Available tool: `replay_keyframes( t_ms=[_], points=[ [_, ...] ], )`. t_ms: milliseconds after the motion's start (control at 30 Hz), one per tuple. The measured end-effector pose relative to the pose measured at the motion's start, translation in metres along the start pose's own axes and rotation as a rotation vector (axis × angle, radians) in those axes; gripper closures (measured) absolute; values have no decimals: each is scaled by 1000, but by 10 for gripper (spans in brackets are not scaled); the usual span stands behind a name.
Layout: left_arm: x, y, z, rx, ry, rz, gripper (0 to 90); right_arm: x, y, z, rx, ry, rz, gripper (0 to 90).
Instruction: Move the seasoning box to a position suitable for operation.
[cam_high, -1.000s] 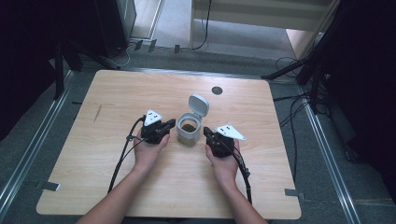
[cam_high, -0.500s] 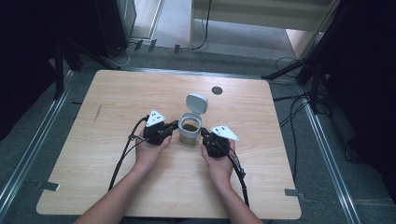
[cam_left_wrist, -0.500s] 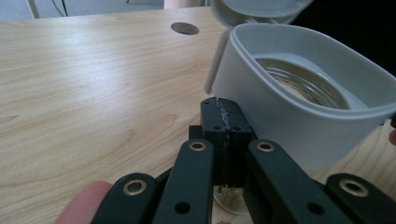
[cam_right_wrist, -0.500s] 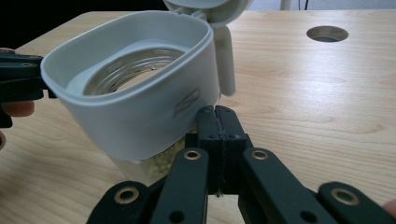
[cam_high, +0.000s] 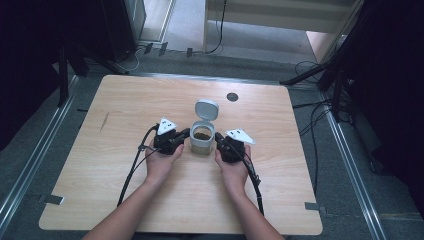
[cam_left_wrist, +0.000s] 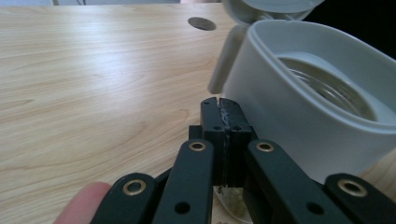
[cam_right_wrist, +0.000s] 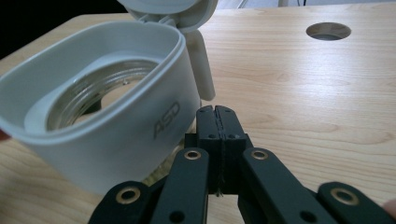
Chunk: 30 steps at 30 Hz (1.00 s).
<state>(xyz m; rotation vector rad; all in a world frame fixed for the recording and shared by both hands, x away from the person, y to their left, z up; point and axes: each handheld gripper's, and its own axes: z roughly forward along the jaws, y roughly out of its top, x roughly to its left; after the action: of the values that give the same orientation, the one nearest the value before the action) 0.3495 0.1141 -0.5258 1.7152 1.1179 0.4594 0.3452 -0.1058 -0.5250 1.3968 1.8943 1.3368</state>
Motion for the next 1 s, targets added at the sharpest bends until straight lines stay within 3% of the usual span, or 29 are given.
replay_keyframes(
  t_ms=[67, 133, 333, 1000],
  points=[
    [-1, 0, -1, 3, 0, 6, 900, 2, 1, 1, -3, -21, -12, 900],
    [1, 0, -2, 3, -4, 7, 900, 2, 1, 2, -7, -9, 0, 900],
    [2, -4, -9, 3, 0, 5, 900, 5, -1, 1, -8, 18, -40, 900],
    [-6, -29, -53, -23, 97, -19, 900, 36, -13, -9, 13, 92, -86, 900]
  ],
)
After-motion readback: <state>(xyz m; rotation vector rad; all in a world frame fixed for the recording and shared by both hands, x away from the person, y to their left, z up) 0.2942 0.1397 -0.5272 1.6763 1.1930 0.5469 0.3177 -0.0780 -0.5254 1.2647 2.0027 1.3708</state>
